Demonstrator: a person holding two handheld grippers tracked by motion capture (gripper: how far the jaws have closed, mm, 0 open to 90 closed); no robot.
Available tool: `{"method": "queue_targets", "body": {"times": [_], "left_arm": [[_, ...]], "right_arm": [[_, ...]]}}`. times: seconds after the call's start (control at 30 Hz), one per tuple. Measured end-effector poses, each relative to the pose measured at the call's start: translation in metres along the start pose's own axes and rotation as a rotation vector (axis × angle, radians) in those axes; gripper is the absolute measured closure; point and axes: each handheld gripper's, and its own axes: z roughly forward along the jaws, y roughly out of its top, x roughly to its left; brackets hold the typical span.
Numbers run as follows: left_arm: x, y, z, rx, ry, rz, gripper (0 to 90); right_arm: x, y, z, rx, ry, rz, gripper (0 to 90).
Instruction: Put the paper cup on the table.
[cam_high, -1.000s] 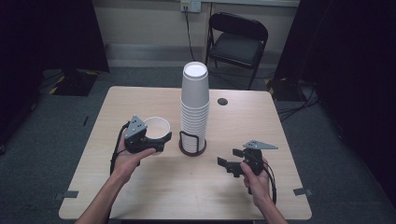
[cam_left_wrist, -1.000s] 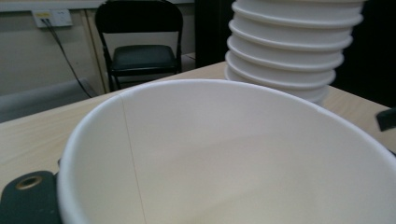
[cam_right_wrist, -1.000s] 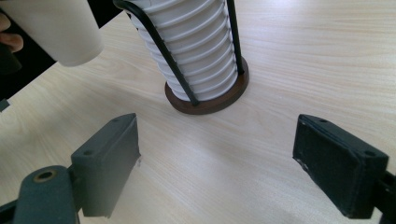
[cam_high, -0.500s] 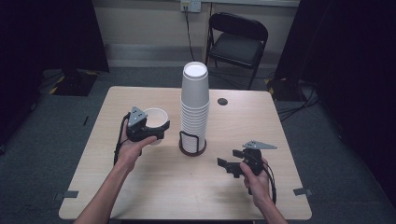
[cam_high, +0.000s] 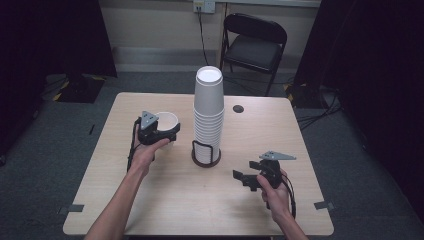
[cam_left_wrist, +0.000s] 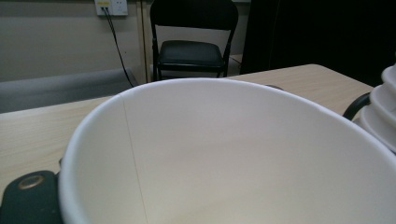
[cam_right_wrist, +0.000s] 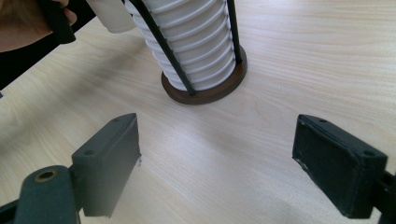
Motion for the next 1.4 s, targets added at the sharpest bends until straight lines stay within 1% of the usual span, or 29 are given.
{"method": "queue_targets", "body": {"times": [0.03, 0.07, 0.1, 0.13, 0.2, 0.27, 0.33, 0.4, 0.43, 0.5, 0.57, 0.63, 0.7, 0.77, 0.8, 0.87, 0.93, 1.0, 1.03, 1.1, 1.17, 1.23, 1.33, 1.37, 1.4], "left_arm": [[0.002, -0.001, 0.0, 0.01, 0.013, 0.01, 9.7], [0.004, -0.002, 0.0, 0.014, 0.026, 0.005, 9.7], [0.006, -0.003, 0.0, 0.014, 0.028, -0.014, 9.7], [0.007, -0.004, 0.001, 0.016, 0.019, -0.026, 9.6], [0.008, -0.007, 0.004, 0.017, 0.019, -0.024, 9.6], [0.009, -0.01, 0.008, 0.03, 0.012, -0.021, 9.7], [0.011, -0.013, 0.011, 0.046, 0.015, -0.022, 9.7], [0.011, -0.017, 0.013, 0.046, 0.012, -0.037, 9.7], [0.012, -0.018, 0.013, 0.061, 0.006, -0.038, 9.7], [0.012, -0.019, 0.013, 0.043, 0.004, -0.065, 9.7], [0.011, -0.021, 0.014, 0.057, -0.001, -0.043, 9.7], [0.009, -0.022, 0.015, 0.061, -0.003, -0.032, 9.7], [0.007, -0.024, 0.016, 0.078, -0.007, -0.021, 9.7], [0.007, -0.026, 0.016, 0.071, -0.008, -0.016, 9.6], [0.007, -0.027, 0.015, 0.072, -0.004, -0.023, 9.6], [0.006, -0.027, 0.015, 0.093, -0.002, -0.019, 9.7], [0.005, -0.028, 0.014, 0.125, 0.003, 0.008, 10.4], [0.005, -0.029, 0.014, 0.149, 0.003, 0.013, 10.9], [0.005, -0.029, 0.014, 0.158, 0.001, 0.007, 11.1], [0.006, -0.031, 0.014, 0.187, -0.012, 0.01, 12.0], [0.008, -0.032, 0.014, 0.212, 0.004, 0.009, 12.7], [0.008, -0.033, 0.015, 0.221, -0.001, -0.007, 13.0], [0.008, -0.034, 0.015, 0.246, -0.002, 0.008, 13.8], [0.008, -0.035, 0.015, 0.251, -0.008, 0.001, 14.0], [0.008, -0.036, 0.015, 0.267, -0.008, 0.004, 14.3]], "right_arm": [[0.0, 0.0, 0.0, -0.001, -0.001, -0.002, 14.5], [0.001, 0.0, 0.0, -0.001, -0.002, -0.004, 14.5], [0.001, 0.0, 0.0, 0.0, -0.001, -0.007, 14.5], [0.001, 0.0, 0.0, 0.002, -0.001, -0.008, 14.6], [0.002, 0.0, 0.001, 0.011, -0.003, -0.007, 14.7], [0.002, 0.0, 0.002, 0.014, 0.001, -0.009, 14.7], [0.002, 0.0, 0.001, 0.015, 0.005, -0.009, 14.7], [0.001, 0.0, 0.001, 0.015, 0.004, -0.009, 14.8], [0.0, 0.0, 0.001, 0.016, 0.002, -0.008, 14.8], [-0.001, -0.001, 0.002, 0.019, 0.004, 0.0, 14.7], [-0.002, -0.001, 0.002, 0.024, 0.002, -0.001, 14.7], [-0.002, -0.002, 0.003, 0.026, 0.004, -0.002, 14.8], [-0.001, -0.001, 0.003, 0.025, 0.007, -0.006, 14.7], [0.0, -0.002, 0.003, 0.026, 0.007, -0.009, 14.7], [0.0, -0.002, 0.003, 0.027, 0.007, -0.008, 14.7], [0.0, -0.002, 0.003, 0.029, 0.005, -0.011, 14.7], [0.0, -0.002, 0.003, 0.033, 0.006, -0.01, 14.7], [0.001, -0.002, 0.003, 0.032, 0.006, -0.016, 14.7], [0.001, -0.002, 0.003, 0.033, 0.005, -0.014, 14.8], [0.002, -0.002, 0.003, 0.037, 0.009, -0.015, 14.7], [0.002, -0.002, 0.003, 0.036, 0.009, -0.017, 14.7], [0.002, -0.002, 0.003, 0.036, 0.009, -0.014, 14.7], [0.002, -0.002, 0.004, 0.037, 0.008, -0.016, 14.7], [0.002, -0.002, 0.003, 0.037, 0.008, -0.014, 14.7], [0.002, -0.002, 0.003, 0.035, 0.007, -0.014, 14.7]]}}
